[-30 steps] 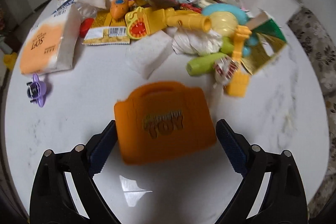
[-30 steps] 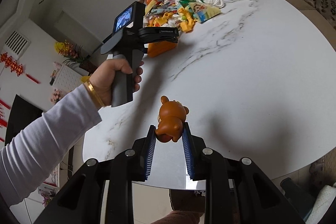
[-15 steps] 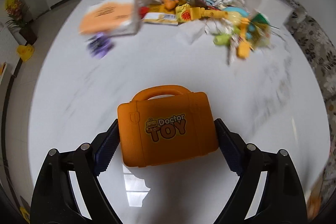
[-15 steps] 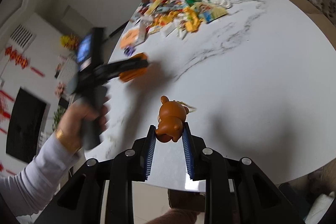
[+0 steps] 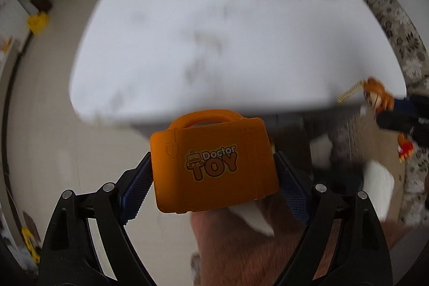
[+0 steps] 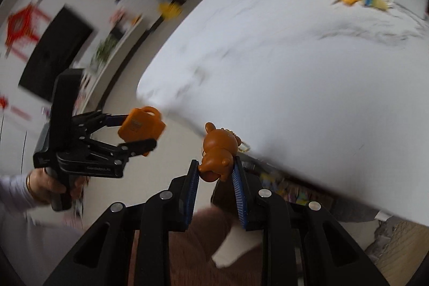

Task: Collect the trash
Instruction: 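Carry the bear and orange case into the cardboard box and release them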

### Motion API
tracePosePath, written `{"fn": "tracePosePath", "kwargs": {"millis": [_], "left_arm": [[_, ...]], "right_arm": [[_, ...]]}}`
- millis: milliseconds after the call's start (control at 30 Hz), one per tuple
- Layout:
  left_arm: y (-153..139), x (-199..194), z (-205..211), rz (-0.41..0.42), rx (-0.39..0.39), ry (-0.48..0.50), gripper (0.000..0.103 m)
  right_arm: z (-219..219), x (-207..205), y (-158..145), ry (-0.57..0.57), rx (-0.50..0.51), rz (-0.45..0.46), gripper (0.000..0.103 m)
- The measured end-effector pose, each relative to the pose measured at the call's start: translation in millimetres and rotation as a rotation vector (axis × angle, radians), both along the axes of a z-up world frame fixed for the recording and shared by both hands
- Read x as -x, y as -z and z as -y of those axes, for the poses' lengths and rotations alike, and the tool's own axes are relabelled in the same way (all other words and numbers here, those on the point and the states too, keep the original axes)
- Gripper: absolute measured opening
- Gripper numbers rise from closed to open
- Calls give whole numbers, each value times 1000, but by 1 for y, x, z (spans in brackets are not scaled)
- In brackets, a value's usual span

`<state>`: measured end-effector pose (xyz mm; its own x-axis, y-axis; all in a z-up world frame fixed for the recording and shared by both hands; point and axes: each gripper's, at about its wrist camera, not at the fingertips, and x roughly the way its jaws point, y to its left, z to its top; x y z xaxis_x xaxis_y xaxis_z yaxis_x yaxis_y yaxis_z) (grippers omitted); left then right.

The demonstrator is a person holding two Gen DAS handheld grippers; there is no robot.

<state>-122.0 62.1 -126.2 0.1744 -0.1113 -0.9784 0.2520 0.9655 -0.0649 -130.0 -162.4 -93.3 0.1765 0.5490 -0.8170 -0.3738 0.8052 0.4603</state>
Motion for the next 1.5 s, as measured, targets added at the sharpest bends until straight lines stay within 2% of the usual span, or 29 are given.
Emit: {"fn": "tracePosePath", "kwargs": {"millis": [100,167,200,367,400,500,533,567,600,700,800,933,1033,1100,1200,1333,1400,1500], "left_arm": [[40,24,5,-109,-15,40,84],[77,32,10,-184,-15,52,84],[104,36,13,-223,-27,58,84],[196,35,22,-331,-10,10,84],[219,32,26,-351,-18,-5,84],[266,26,36,-395,-21,-15,84],[289,24,42,-429,-26,-16,84],[304,23,45,-454,-32,-23,85],[319,26,46,-470,-44,-28,85],[360,23,50,-559,-127,-30,88],[378,22,44,-622,-137,-61,88],[372,22,40,-611,-119,-72,90],[362,26,43,-608,-119,-42,90],[357,28,45,-602,-103,-26,90],[320,33,43,-582,-70,-2,90],[240,41,33,-527,6,46,91],[195,39,24,-474,33,51,91],[106,33,8,-332,81,37,91]], "right_arm": [[-9,15,21,-51,44,-43,25],[-12,23,45,-59,90,-72,25],[-11,27,60,-52,111,-87,25],[-7,37,149,16,226,-147,25],[-4,37,167,44,235,-166,25],[0,30,224,111,259,-207,26],[0,29,235,118,276,-209,29],[0,28,253,122,307,-213,54],[-1,26,268,130,353,-215,74],[6,28,301,156,414,-268,68],[19,27,313,201,428,-304,70],[31,31,313,233,423,-322,74],[32,33,304,223,427,-320,75],[30,36,292,223,411,-324,75],[30,38,256,214,354,-317,75],[27,39,185,176,270,-251,77],[27,35,133,159,216,-180,80],[30,26,73,173,168,-75,83]]}}
